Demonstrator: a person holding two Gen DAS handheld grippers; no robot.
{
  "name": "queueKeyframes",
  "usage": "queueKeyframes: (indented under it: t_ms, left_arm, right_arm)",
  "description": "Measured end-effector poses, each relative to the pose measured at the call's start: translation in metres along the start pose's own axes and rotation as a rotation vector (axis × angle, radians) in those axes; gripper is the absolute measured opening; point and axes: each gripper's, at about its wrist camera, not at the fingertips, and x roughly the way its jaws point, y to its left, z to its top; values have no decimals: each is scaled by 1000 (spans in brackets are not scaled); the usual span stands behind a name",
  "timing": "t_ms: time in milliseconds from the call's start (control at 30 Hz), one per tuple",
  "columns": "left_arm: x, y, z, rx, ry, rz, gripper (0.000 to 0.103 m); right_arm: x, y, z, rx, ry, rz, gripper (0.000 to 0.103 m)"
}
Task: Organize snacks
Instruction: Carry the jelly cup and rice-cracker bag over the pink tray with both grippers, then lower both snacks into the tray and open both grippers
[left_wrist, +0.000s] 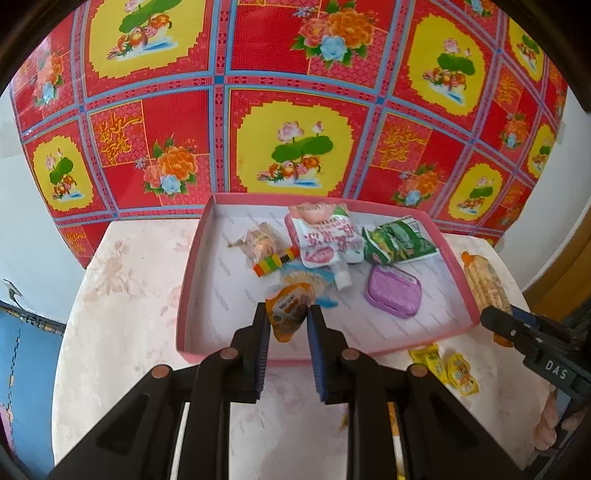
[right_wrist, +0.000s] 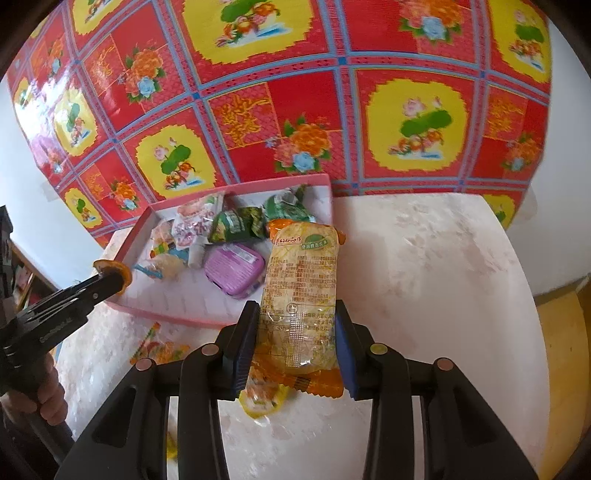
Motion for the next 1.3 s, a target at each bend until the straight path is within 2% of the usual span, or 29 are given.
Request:
queueKeyframes:
  t_ms: [300,667,1233,1300]
  left_arm:
    - [21,4,7,9,14,32,21]
    - [45,15,10,-16,49,60,21]
    - [61,19,20,-28,71,78,21]
    - [63,16,21,-27,77,74,25]
  right_arm:
    - [24,7,17,-10,15,5,40]
    - [46,7,21,-17,45,-3,40]
    - [55,11,25,-28,55,11,40]
    - [53,11,25,-29,48,14,41]
